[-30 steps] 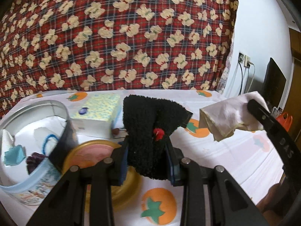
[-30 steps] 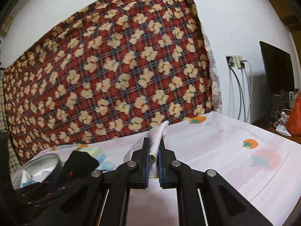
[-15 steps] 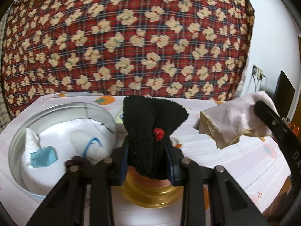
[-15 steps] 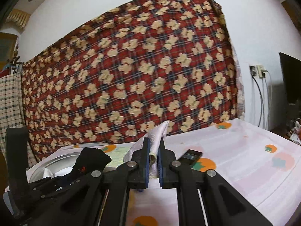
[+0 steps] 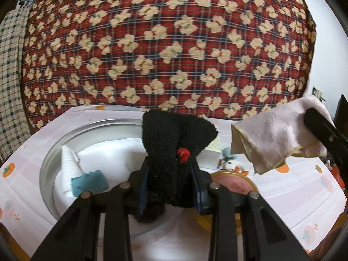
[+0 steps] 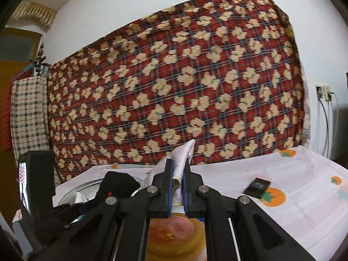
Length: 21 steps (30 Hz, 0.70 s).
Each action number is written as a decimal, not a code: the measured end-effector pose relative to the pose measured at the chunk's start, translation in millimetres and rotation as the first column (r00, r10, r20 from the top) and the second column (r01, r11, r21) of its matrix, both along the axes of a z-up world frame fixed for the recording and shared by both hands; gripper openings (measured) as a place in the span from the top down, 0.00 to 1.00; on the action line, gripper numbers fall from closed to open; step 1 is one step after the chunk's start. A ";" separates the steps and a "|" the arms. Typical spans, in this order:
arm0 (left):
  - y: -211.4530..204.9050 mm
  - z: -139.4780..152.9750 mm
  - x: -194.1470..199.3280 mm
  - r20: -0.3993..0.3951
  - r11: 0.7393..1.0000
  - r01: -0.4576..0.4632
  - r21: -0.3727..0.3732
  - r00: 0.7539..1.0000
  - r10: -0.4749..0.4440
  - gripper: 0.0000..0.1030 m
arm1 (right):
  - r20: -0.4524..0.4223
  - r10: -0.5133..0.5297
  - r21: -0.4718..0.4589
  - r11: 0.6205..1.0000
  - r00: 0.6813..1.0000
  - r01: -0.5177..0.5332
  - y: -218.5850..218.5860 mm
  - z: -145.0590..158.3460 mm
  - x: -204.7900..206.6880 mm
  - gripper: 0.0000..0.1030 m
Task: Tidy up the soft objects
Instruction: 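Carry the black cloth and pink cloth over the silver tin with both grippers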
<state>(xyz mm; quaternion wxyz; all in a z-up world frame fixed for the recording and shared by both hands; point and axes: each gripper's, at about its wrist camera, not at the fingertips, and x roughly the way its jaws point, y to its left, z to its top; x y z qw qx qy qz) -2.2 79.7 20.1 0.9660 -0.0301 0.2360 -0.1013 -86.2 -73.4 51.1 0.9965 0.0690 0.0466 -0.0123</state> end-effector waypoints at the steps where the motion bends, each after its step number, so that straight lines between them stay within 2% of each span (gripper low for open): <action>1: 4.1 0.2 0.9 0.000 1.000 -0.007 -0.002 1.000 0.007 0.70 | 0.002 0.010 -0.004 1.000 1.000 -0.010 5.4 0.8 2.1 0.92; 21: 74.6 -6.2 27.7 -0.017 0.988 -0.156 -0.012 0.988 0.156 0.70 | 0.005 0.128 -0.011 0.992 0.992 -0.128 69.4 3.5 43.9 0.92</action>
